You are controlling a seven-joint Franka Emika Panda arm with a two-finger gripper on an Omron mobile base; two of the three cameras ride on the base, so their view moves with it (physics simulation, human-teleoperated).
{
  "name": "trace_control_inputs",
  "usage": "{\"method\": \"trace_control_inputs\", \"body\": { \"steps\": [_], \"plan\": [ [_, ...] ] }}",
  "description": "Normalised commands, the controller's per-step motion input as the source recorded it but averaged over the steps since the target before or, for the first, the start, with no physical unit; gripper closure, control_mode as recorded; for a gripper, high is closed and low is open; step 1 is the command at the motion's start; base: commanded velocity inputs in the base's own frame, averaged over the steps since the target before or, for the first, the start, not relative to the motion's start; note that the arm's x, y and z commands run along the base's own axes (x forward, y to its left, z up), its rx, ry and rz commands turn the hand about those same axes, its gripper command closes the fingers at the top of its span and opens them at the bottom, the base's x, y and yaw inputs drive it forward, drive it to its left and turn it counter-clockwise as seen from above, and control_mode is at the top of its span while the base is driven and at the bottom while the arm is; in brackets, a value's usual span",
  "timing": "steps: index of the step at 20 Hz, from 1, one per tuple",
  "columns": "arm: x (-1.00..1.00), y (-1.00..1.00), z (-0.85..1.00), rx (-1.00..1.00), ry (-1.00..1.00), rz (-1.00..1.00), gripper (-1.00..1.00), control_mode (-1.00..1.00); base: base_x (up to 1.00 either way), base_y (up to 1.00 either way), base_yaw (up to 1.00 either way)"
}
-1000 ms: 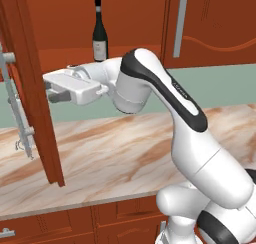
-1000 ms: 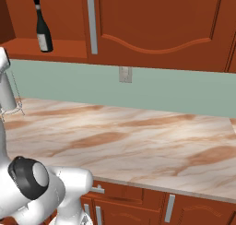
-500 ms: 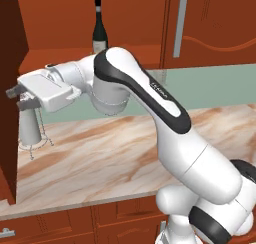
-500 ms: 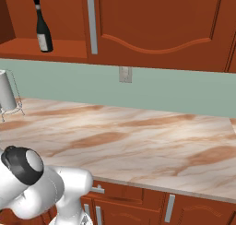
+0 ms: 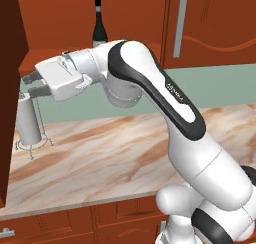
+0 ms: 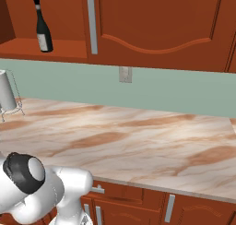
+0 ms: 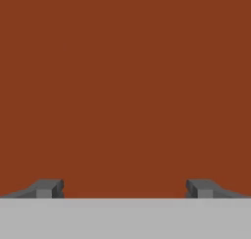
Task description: Get the candle and the wine from the cabinet and move them to the dining counter.
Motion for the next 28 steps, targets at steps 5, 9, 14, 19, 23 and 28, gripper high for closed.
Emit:
{"method": "trace_control_inputs", "body": {
  "steps": [5, 9, 14, 19, 23, 28],
  "plan": [
    [-0.01, -1.00, 0.25, 0.00, -0.01, -0.18, -1.00, -1.00, 0.00, 0.00, 0.00],
    [-0.13, -1.00, 0.18, 0.00, -0.11, -0.30, -1.00, -1.00, 0.00, 0.00, 0.00],
    [-0.28, -1.00, 0.02, 0.00, -0.11, -0.45, -1.00, -1.00, 0.00, 0.00, 0.00],
    [-0.24, -0.91, 0.00, 0.00, 0.00, -0.60, -1.00, -1.00, 0.00, 0.00, 0.00],
    [-0.20, -0.86, 0.00, 0.00, 0.00, -0.64, -1.00, -1.00, 0.00, 0.00, 0.00],
    [-0.22, -0.99, 0.00, 0.00, 0.00, -0.52, -1.00, -1.00, 0.00, 0.00, 0.00]
  ]
}}
